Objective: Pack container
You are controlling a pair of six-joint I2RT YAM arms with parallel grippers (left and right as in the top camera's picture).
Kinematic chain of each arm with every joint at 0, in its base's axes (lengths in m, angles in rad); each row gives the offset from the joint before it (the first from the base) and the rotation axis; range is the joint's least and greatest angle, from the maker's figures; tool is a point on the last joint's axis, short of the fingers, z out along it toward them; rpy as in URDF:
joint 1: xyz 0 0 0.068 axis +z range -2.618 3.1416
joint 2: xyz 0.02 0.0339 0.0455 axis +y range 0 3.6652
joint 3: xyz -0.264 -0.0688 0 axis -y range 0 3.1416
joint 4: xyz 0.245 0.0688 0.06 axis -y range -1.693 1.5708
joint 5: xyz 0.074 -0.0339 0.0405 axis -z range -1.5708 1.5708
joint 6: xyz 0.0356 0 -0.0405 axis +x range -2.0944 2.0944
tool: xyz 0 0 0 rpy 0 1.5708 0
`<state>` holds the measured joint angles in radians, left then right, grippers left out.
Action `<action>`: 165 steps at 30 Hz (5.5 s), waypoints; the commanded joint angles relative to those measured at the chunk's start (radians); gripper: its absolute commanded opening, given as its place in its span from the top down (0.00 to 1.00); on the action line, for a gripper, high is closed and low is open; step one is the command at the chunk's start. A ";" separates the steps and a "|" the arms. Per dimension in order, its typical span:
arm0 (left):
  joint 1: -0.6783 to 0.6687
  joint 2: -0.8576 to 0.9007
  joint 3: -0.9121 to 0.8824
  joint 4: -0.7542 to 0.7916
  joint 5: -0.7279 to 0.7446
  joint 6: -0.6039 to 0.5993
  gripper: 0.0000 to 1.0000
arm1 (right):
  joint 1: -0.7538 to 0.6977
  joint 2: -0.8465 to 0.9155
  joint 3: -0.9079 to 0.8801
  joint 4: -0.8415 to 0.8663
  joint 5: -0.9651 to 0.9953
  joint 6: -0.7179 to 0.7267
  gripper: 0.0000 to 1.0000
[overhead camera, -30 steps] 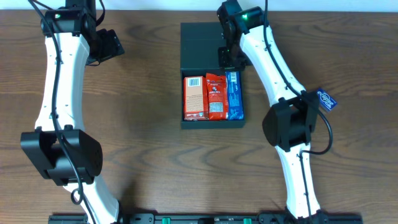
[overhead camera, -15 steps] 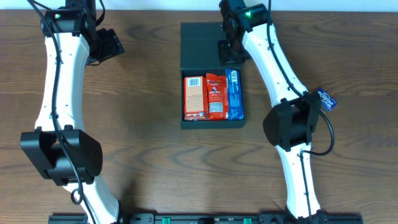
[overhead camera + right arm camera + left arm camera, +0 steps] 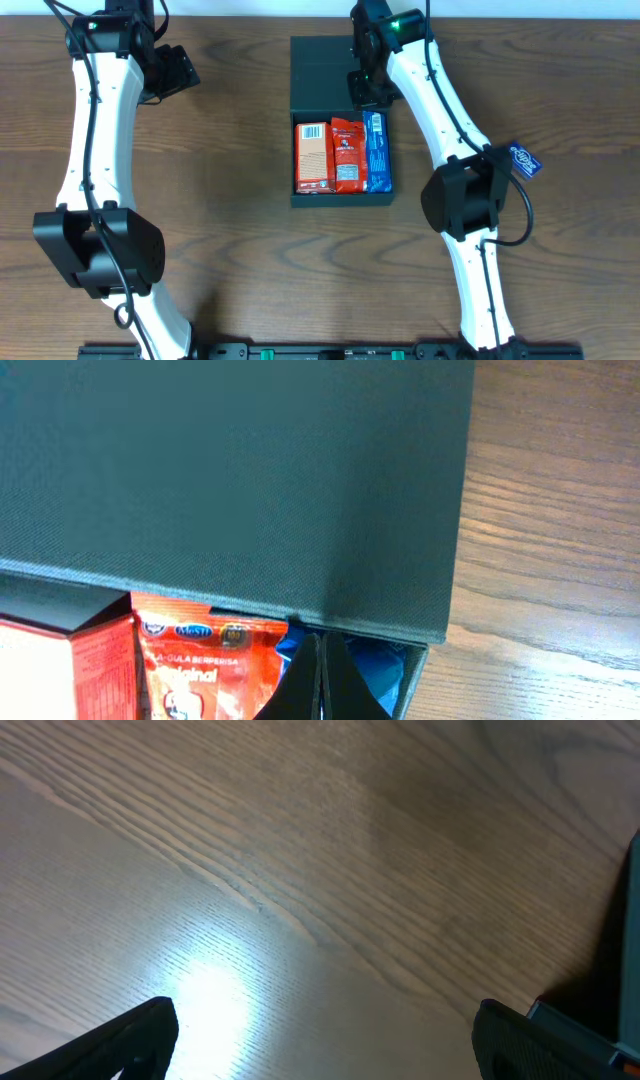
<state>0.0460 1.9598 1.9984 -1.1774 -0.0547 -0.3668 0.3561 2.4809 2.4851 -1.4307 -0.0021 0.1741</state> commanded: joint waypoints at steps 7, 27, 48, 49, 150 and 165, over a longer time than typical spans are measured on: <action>0.006 -0.003 0.018 0.001 0.003 -0.008 0.05 | -0.006 0.018 -0.044 -0.006 -0.033 -0.046 0.99; 0.006 -0.003 0.018 -0.001 0.003 -0.008 0.05 | -0.011 0.018 -0.109 0.025 -0.055 -0.086 0.98; 0.006 -0.003 0.018 0.000 0.003 -0.008 0.05 | -0.211 -0.091 0.123 -0.020 0.163 -0.248 0.32; 0.006 -0.003 0.018 0.001 0.003 -0.008 0.05 | -0.241 -0.091 0.119 -0.043 0.163 -0.316 0.01; 0.006 -0.003 0.018 -0.004 0.003 -0.005 0.05 | -0.684 -0.091 -0.631 0.294 0.031 0.325 0.12; 0.006 -0.003 0.018 -0.005 0.003 -0.004 0.05 | -0.684 -0.091 -0.630 0.315 0.006 0.325 0.19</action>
<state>0.0460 1.9598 1.9984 -1.1778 -0.0517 -0.3664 -0.3244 2.3577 1.8858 -1.1271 -0.0101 0.5068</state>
